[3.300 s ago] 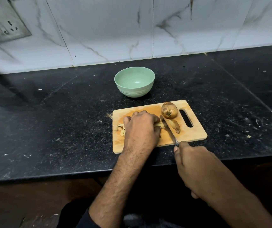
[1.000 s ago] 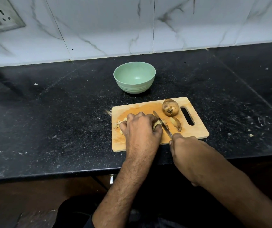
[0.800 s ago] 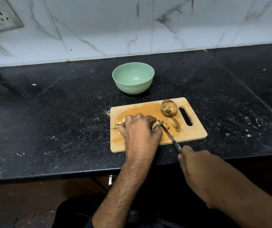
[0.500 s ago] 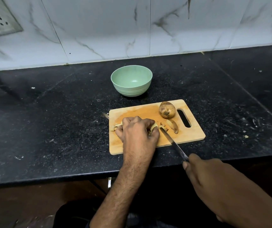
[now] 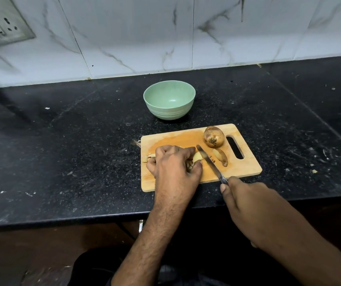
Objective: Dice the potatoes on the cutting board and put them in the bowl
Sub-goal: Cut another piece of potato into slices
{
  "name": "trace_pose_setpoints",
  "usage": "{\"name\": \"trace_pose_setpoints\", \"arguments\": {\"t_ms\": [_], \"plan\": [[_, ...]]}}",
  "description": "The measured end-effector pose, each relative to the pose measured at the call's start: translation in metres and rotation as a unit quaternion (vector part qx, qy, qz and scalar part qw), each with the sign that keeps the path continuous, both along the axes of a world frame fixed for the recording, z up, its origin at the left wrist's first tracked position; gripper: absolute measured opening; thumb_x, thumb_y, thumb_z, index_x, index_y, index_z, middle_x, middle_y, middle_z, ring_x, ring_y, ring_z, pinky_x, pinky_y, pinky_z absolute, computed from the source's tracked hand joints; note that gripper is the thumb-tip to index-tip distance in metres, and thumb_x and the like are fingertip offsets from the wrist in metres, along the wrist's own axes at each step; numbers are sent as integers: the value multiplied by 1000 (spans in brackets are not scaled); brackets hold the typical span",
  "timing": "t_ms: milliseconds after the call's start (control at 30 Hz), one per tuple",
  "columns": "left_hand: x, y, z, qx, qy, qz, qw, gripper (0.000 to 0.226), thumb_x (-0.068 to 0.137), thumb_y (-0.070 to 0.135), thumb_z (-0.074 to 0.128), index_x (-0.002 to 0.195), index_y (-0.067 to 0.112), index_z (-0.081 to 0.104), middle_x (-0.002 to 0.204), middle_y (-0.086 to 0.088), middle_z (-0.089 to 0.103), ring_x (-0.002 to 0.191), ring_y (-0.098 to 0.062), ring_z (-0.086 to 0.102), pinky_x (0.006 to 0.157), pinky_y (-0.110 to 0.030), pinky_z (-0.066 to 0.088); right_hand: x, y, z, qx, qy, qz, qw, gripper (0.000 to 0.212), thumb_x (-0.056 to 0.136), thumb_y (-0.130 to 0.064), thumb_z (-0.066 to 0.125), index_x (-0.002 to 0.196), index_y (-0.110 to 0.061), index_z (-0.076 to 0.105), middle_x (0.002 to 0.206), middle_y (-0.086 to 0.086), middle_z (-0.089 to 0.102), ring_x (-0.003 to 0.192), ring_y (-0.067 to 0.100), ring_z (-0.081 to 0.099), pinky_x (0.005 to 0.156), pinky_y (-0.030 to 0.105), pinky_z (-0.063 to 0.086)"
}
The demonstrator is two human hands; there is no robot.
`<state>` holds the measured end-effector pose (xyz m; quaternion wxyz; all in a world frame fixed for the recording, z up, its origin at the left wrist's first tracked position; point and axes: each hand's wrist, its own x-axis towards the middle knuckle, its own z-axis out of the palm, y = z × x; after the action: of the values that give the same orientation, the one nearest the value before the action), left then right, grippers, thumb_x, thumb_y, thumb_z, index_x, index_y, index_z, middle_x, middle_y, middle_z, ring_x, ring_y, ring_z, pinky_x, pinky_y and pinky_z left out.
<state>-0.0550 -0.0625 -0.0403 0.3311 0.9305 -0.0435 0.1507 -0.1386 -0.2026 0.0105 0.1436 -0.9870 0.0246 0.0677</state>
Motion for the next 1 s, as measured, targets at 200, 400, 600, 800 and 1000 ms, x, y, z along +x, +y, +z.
{"name": "trace_pose_setpoints", "arguments": {"t_ms": [200, 400, 600, 800, 1000], "plan": [[0, 2, -1, 5, 7, -1, 1000, 39, 84, 42, 71, 122, 38, 67, 104, 20, 60, 116, -8, 35, 95, -34, 16, 6, 5, -2, -25, -8, 13, 1000, 29, 105, -47, 22, 99, -28, 43, 76, -6, 48, 71, 18, 47, 67, 36, 44], [2, -1, -3, -28, 0, 14, 999, 28, 84, 38, 73, 112, 37, 70, 93, 23, 65, 108, -3, 39, 93, -34, 19, 5, 11, 1, -38, 1, 26, 999, 31, 107, -45, 20, 112, -27, 45, 74, -8, 41, 69, 16, 43, 65, 33, 40], [5, 0, -3, -43, 11, 12, 999, 25, 84, 39, 73, 109, 36, 72, 89, 25, 66, 104, 0, 39, 91, -32, 18, 6, 15, -1, -29, 3, 35, 999, 29, 107, -41, 22, 113, -25, 44, 77, -7, 46, 78, 19, 56, 66, 33, 44], [5, 0, -2, -41, 15, 11, 999, 22, 86, 38, 73, 108, 37, 73, 86, 26, 63, 99, 3, 34, 91, -30, 17, 18, 17, -1, -27, 51, 30, 998, 16, 105, -30, 34, 109, -21, 46, 78, -6, 45, 77, 20, 57, 67, 35, 46], [3, -1, -1, -46, 11, 24, 999, 21, 84, 40, 74, 105, 36, 74, 87, 24, 67, 100, 1, 37, 91, -30, 16, 25, 15, -3, -20, 84, 38, 996, 9, 104, -28, 37, 103, -20, 41, 79, -3, 44, 61, 10, 43, 61, 33, 44]]}}
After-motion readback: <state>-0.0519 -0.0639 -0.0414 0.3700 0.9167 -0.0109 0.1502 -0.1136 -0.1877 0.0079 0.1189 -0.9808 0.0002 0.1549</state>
